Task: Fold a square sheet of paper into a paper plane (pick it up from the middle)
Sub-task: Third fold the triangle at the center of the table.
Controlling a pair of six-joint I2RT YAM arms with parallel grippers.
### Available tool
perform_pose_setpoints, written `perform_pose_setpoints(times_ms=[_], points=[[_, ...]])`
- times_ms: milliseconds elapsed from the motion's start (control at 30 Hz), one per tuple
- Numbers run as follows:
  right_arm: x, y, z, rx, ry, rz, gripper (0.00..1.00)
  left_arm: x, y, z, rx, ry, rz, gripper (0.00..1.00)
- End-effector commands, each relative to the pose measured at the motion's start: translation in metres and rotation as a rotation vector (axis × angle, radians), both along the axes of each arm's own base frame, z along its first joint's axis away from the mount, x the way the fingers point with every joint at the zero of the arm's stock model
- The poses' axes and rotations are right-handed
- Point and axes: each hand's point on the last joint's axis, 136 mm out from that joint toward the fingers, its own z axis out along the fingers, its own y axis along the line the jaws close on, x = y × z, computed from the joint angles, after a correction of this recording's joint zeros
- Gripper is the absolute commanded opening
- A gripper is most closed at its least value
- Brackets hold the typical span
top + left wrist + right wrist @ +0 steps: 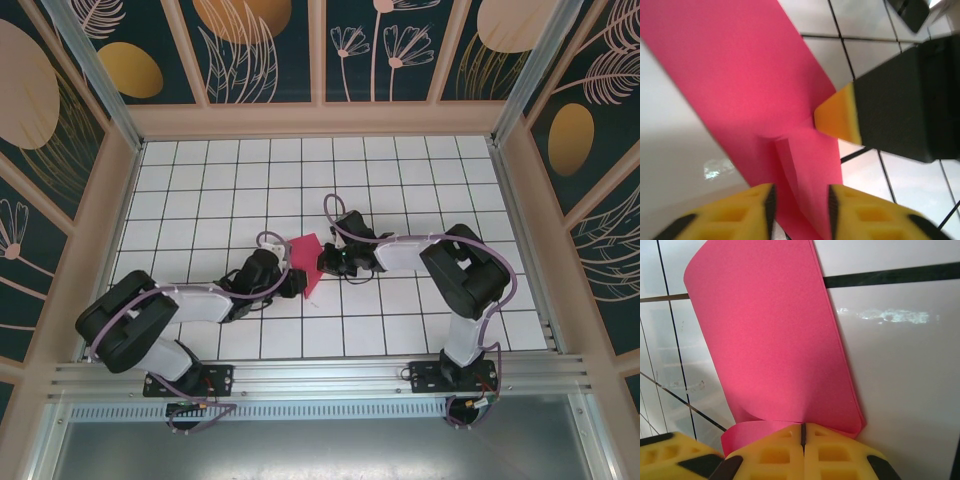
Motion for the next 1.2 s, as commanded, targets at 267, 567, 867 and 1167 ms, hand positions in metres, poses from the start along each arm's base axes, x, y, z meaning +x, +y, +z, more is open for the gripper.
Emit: perform_pose_setpoints(times_ms=[267, 567, 867, 1167], points=[[-0.011, -0.021, -0.034, -0.150, 0.044, -0.013, 0.07, 0.016, -0.006, 0.043, 0.040, -0.052, -0.018, 0.13], [-0.010, -0.020, -0.032, -0.147, 0.041, -0.015, 0.07, 0.016, -0.034, 0.021, -0.005, 0.047, -0.089, 0.08], [-0.011, -0.019, -0.034, -0.149, 0.048, -0.014, 0.07, 0.018, -0.018, -0.017, 0.101, 0.109, -0.028, 0.05], [-0.005, -0.008, -0.021, -0.108, 0.027, 0.006, 0.07, 0.009, -0.001, -0.049, 0.194, 0.154, -0.009, 0.02]])
